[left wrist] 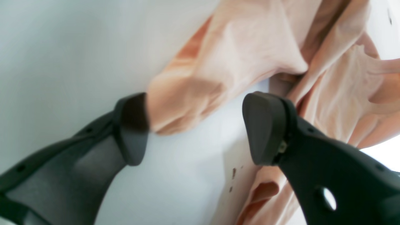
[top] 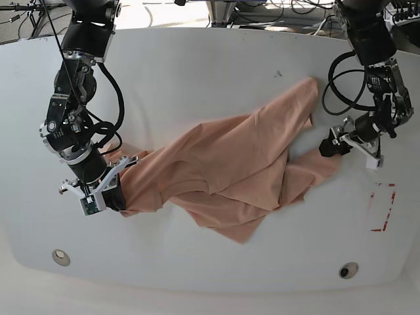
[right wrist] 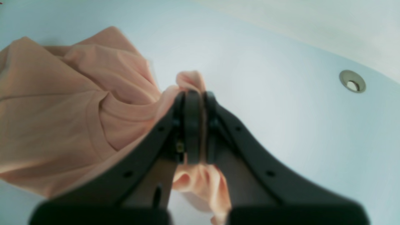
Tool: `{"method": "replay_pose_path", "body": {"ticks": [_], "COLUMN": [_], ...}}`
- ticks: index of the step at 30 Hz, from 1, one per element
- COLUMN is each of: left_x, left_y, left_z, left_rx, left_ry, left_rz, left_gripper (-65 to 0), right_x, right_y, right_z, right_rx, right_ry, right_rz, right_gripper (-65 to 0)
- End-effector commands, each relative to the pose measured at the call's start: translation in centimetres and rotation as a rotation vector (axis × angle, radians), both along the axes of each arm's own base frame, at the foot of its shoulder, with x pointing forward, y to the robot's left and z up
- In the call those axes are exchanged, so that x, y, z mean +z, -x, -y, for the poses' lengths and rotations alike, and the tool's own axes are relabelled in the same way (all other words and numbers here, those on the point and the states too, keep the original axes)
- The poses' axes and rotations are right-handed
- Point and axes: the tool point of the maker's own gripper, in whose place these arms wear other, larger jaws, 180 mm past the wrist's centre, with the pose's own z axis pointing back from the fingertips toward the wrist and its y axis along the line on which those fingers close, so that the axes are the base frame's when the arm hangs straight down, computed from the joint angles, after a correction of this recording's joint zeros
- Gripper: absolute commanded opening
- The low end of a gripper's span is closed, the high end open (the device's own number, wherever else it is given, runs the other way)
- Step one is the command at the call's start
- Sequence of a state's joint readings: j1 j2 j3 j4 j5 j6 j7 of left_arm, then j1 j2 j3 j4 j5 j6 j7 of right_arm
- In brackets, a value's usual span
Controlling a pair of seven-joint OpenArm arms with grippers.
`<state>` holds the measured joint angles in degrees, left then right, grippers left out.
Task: Fold the T-shirt properly
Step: 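Move the left gripper to the shirt sleeve and grasp it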
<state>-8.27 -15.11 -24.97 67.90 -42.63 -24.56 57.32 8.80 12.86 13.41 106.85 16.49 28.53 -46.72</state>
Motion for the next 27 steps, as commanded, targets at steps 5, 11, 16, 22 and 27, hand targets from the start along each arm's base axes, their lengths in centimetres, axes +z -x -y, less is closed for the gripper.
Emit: {"method": "replay_pose_path", "body": {"ticks": [5,11,16,22,27], "left_x": [1.3,0.3,-1.8,-3.2,-1.8], "left_y": [-1.1,-1.0,-1.6,-2.3,-3.2], "left_z": [0.3,0.2,0.0,0.3,0.3], "left_rx": [-0.020,-0.011,0.043,0.047,0.048], "left_ry": [-0.010,0.007,0.070,0.073,0.087], "left_rz": [0.047,0.017,-0.030,-0.075,-0.027], "left_gripper": [-24.4,-38.8,-51.9,-65.0,-65.0], "right_x": [2.3,2.3,2.3,2.3,2.4], "right_y": [-0.6,-0.6,-0.6,-0.6,-0.6], "right_z": [0.0,0.1,0.2,0.1,0.0], "right_rx": [0.003,0.000,-0.002,0.001,0.003], "right_ry": [-0.004,-0.004,-0.004,-0.004,-0.006], "right_rz": [0.074,0.075,0.075,0.075,0.074], "right_gripper": [-65.0,-65.0,-65.0,-65.0,-65.0]}}
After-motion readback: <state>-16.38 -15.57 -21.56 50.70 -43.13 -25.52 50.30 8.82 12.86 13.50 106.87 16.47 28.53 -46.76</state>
